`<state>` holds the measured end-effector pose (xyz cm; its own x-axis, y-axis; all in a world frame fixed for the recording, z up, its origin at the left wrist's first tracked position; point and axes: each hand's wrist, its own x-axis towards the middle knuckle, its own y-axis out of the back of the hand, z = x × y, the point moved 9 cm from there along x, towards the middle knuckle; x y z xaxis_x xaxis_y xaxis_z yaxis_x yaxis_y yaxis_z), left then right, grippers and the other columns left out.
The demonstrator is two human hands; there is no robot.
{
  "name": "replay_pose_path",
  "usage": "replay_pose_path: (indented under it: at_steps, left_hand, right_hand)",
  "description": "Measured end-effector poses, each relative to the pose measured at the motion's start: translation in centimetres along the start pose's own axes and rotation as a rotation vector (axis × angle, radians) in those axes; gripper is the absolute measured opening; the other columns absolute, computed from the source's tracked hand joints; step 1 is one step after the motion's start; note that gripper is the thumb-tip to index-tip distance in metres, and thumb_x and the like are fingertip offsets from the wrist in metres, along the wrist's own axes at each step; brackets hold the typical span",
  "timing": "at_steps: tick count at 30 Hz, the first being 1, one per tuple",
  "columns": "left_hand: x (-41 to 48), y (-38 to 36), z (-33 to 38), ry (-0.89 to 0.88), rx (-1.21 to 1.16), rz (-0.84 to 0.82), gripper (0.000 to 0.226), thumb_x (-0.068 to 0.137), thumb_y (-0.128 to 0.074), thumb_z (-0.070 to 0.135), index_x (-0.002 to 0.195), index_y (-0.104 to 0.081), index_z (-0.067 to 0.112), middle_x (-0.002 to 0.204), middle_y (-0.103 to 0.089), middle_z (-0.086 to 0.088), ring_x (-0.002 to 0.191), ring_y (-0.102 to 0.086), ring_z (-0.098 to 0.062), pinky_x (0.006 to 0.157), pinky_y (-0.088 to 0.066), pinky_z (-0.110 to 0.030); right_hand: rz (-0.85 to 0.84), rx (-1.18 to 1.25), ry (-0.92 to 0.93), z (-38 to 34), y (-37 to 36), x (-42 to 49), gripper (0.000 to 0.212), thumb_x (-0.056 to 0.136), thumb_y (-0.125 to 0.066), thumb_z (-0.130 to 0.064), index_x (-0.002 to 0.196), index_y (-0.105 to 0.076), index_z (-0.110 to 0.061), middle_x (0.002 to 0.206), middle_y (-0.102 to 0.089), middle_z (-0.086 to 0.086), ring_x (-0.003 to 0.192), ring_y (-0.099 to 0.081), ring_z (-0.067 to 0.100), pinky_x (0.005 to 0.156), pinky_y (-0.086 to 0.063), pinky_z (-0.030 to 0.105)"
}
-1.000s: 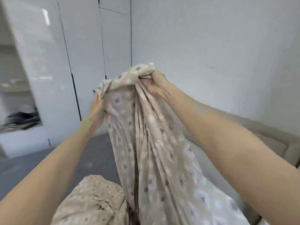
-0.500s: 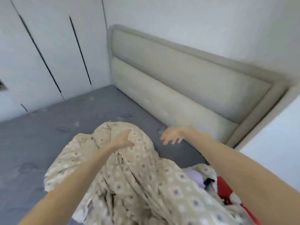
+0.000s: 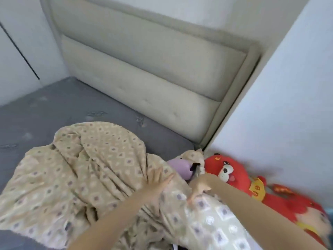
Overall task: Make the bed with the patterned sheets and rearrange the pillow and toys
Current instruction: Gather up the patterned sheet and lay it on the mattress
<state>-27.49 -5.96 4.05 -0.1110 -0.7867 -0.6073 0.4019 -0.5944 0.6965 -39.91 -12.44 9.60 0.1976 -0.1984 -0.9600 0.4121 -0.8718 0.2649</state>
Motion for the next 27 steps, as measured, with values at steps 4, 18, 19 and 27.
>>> replay_pose_path:
  at_steps: [4,18,19,27]
  left_hand:
    - [-0.6,1.1,-1.2,-0.060,0.022,0.231,0.111,0.059,-0.074,0.056,0.145,-0.006,0.048,0.154,0.023,0.003,0.138,0.027,-0.022,0.113,0.002,-0.052]
    - [-20.7,29.5,-14.4,0.184,-0.589,1.089,0.020,0.084,-0.047,0.017,0.070,-0.033,0.021,0.072,-0.042,0.004,0.074,-0.040,-0.018,0.063,-0.026,-0.033]
    - [-22.4,32.0,-15.1,0.203,-0.580,1.171,0.028,0.089,-0.049,0.014,0.069,-0.031,0.022,0.072,-0.040,0.006,0.075,-0.039,-0.017,0.064,-0.027,-0.033]
    - [-34.0,38.8,-19.7,0.168,-0.858,1.659,0.038,0.095,-0.052,0.010,0.132,-0.046,0.009,0.126,-0.052,-0.001,0.105,-0.051,-0.003,0.071,-0.039,0.002]
  right_hand:
    - [-0.137,0.421,0.164,-3.1,0.5,-1.2,0.047,0.099,-0.051,-0.022,0.142,-0.038,-0.010,0.143,-0.046,0.007,0.131,-0.045,0.022,0.107,-0.041,0.033]
    - [0.189,0.986,0.952,-28.1,17.8,-14.8,0.013,0.098,-0.049,-0.007,0.107,-0.056,-0.001,0.095,-0.054,0.013,0.086,-0.053,0.024,0.082,-0.046,0.040]
    - [0.216,1.038,1.005,-30.3,19.3,-17.0,0.010,0.098,-0.048,-0.006,0.097,-0.056,-0.001,0.090,-0.055,0.016,0.079,-0.055,0.024,0.078,-0.047,0.039]
    - [0.127,1.410,1.224,-38.9,23.7,-25.1,0.026,0.102,-0.039,-0.012,0.080,-0.053,-0.010,0.062,-0.063,0.007,0.060,-0.055,0.012,0.055,-0.046,0.019]
